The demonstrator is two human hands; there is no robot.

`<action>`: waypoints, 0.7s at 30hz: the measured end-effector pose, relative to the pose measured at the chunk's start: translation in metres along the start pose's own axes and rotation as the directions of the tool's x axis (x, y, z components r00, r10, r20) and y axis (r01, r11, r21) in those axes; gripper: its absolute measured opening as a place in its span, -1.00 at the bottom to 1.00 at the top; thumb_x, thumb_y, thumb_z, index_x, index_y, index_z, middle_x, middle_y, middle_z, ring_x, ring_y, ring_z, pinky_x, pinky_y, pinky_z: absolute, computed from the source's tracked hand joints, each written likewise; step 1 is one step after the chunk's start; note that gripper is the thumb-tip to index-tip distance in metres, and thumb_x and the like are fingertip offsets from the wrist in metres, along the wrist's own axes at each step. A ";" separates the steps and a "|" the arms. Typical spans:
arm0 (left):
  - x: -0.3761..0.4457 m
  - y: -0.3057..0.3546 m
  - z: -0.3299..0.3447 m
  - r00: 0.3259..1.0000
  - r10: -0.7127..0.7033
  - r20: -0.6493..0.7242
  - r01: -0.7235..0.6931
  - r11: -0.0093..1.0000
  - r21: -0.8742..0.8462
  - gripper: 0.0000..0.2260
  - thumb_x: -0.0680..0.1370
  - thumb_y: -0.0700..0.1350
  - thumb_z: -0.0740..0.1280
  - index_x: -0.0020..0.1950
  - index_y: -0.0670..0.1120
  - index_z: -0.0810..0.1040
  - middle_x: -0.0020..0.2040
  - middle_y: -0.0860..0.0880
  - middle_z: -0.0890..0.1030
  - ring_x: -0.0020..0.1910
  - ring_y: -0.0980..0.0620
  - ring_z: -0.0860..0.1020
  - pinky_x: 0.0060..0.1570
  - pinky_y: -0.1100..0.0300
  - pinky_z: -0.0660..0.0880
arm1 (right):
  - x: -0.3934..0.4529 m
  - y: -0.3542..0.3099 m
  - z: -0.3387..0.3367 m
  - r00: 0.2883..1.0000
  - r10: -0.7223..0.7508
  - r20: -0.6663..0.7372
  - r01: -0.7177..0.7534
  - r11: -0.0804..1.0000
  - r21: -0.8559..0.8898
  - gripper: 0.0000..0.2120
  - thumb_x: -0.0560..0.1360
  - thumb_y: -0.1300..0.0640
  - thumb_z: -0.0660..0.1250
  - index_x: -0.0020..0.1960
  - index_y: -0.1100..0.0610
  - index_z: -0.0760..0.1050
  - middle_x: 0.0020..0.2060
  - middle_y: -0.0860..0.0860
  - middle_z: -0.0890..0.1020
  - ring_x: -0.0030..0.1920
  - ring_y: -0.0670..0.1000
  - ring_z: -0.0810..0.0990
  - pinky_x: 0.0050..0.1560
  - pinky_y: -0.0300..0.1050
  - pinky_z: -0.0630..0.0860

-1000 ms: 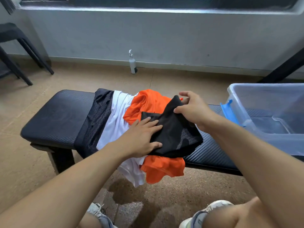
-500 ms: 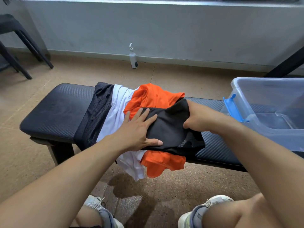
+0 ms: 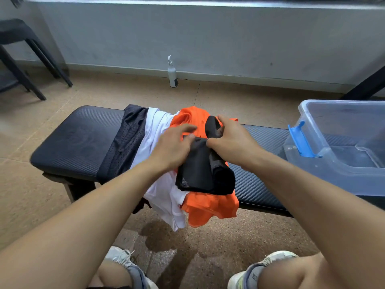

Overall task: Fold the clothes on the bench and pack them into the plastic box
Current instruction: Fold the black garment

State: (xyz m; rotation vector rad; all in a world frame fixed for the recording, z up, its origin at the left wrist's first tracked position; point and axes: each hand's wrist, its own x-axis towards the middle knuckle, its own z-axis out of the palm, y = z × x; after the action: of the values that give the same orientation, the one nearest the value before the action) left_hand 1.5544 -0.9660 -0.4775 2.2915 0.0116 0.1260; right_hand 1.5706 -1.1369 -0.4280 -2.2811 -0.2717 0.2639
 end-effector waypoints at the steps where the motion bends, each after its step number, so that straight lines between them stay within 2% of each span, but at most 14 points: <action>1: 0.002 0.004 -0.010 0.992 -0.083 -0.093 0.074 0.993 -0.094 -0.77 0.63 -0.12 0.28 0.24 -0.06 0.63 0.16 -0.01 0.67 0.10 0.13 0.61 0.19 0.23 0.45 | 0.000 -0.002 0.006 1.000 -0.008 0.010 0.008 1.000 0.003 -0.86 0.41 0.18 0.35 -0.07 0.11 0.42 -0.21 0.02 0.56 -0.18 0.09 0.59 -0.22 0.04 0.53; 2: 0.002 0.005 -0.017 0.980 -0.164 -0.117 0.140 0.973 -0.185 -0.83 0.62 -0.14 0.32 0.16 -0.07 0.65 0.02 -0.01 0.70 -0.10 0.20 0.63 -0.02 0.28 0.50 | 0.000 -0.003 0.012 0.999 -0.014 0.035 0.013 1.000 0.025 -0.85 0.42 0.17 0.34 -0.04 0.13 0.43 -0.18 0.04 0.58 -0.17 0.12 0.62 -0.15 0.11 0.60; 4: 0.000 0.003 -0.024 0.960 -0.278 -0.018 0.258 0.910 -0.325 -0.89 0.61 -0.08 0.37 0.04 -0.10 0.64 -0.16 -0.03 0.67 -0.36 0.19 0.57 -0.26 0.30 0.48 | -0.001 -0.004 0.026 0.993 -0.013 0.118 0.002 0.996 0.086 -0.77 0.43 0.17 0.32 0.08 0.13 0.45 -0.06 0.08 0.59 -0.16 0.16 0.69 -0.09 0.19 0.66; 6: -0.005 -0.001 -0.023 0.942 -0.328 0.076 0.334 0.878 -0.343 -0.83 0.57 0.01 0.42 -0.01 -0.09 0.64 -0.19 -0.04 0.63 -0.38 0.12 0.54 -0.30 0.22 0.47 | 0.000 -0.003 0.036 0.979 0.006 0.205 -0.041 0.985 0.170 -0.66 0.49 0.23 0.30 0.26 0.16 0.42 0.10 0.07 0.55 -0.12 0.18 0.73 -0.04 0.19 0.68; 9: -0.008 -0.004 -0.020 0.932 -0.359 0.051 0.358 0.889 -0.285 -0.78 0.51 -0.04 0.51 0.07 -0.10 0.63 -0.18 -0.04 0.62 -0.37 0.09 0.56 -0.40 0.31 0.47 | 0.003 -0.001 0.033 0.974 0.008 0.227 -0.044 0.987 0.152 -0.51 0.53 0.38 0.28 0.44 0.23 0.32 0.22 0.05 0.51 -0.05 0.18 0.72 0.06 0.18 0.66; 12: -0.007 -0.007 -0.017 0.931 -0.364 0.032 0.360 0.899 -0.250 -0.72 0.47 -0.11 0.55 0.12 -0.12 0.60 -0.16 -0.08 0.62 -0.32 0.03 0.59 -0.37 0.27 0.51 | 0.008 0.006 0.014 0.987 0.030 0.158 -0.051 0.990 0.134 -0.41 0.53 0.38 0.32 0.52 0.14 0.31 0.11 0.01 0.54 -0.10 0.16 0.72 0.04 0.10 0.67; 14: -0.006 -0.013 -0.015 0.923 -0.384 0.033 0.383 0.900 -0.210 -0.70 0.45 -0.14 0.57 0.12 -0.13 0.59 -0.17 -0.08 0.62 -0.30 -0.02 0.58 -0.29 0.16 0.56 | 0.008 0.012 0.000 0.995 0.043 0.090 -0.039 0.998 -0.046 -0.48 0.50 0.19 0.44 0.43 0.10 0.42 -0.01 -0.03 0.60 -0.11 0.10 0.69 0.02 0.03 0.65; 16: -0.004 -0.020 -0.012 0.916 -0.400 0.037 0.401 0.901 -0.167 -0.68 0.43 -0.17 0.58 0.12 -0.13 0.58 -0.19 -0.08 0.61 -0.29 -0.04 0.58 -0.21 0.05 0.59 | 0.005 0.014 -0.009 0.988 0.096 0.122 -0.071 0.978 -0.198 -0.54 0.45 -0.03 0.51 0.25 0.15 0.52 -0.05 0.07 0.68 -0.08 0.09 0.68 -0.02 0.03 0.61; 18: -0.002 -0.024 -0.011 0.916 -0.400 0.039 0.402 0.908 -0.116 -0.66 0.41 -0.18 0.59 0.12 -0.12 0.56 -0.21 -0.07 0.61 -0.27 -0.07 0.59 -0.11 -0.04 0.63 | -0.001 0.013 -0.008 0.963 0.151 0.224 -0.075 0.947 -0.314 -0.58 0.46 -0.17 0.47 -0.03 0.21 0.58 -0.24 0.13 0.68 -0.26 0.06 0.64 -0.20 -0.04 0.56; 20: -0.001 -0.026 -0.010 0.920 -0.390 0.025 0.391 0.918 -0.070 -0.64 0.40 -0.18 0.59 0.12 -0.10 0.56 -0.23 -0.06 0.62 -0.19 -0.14 0.64 -0.03 -0.13 0.65 | -0.002 0.014 -0.003 0.943 0.188 0.275 -0.062 0.910 -0.410 -0.50 0.47 -0.27 0.41 -0.30 0.16 0.48 -0.44 0.07 0.58 -0.43 0.02 0.54 -0.38 -0.13 0.44; 21: 0.000 -0.026 -0.010 0.922 -0.386 0.017 0.387 0.921 -0.057 -0.63 0.39 -0.18 0.59 0.12 -0.09 0.55 -0.23 -0.06 0.62 -0.14 -0.18 0.66 -0.02 -0.16 0.64 | -0.002 0.015 0.000 0.941 0.196 0.278 -0.062 0.902 -0.426 -0.46 0.46 -0.30 0.40 -0.37 0.14 0.43 -0.48 0.05 0.56 -0.48 0.00 0.52 -0.40 -0.16 0.41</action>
State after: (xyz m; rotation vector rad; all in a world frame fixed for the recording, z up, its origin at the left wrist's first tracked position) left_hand 1.5539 -0.9415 -0.4907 2.1847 0.4507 -0.0853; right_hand 1.5703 -1.1469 -0.4388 -2.6774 -0.3656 0.7044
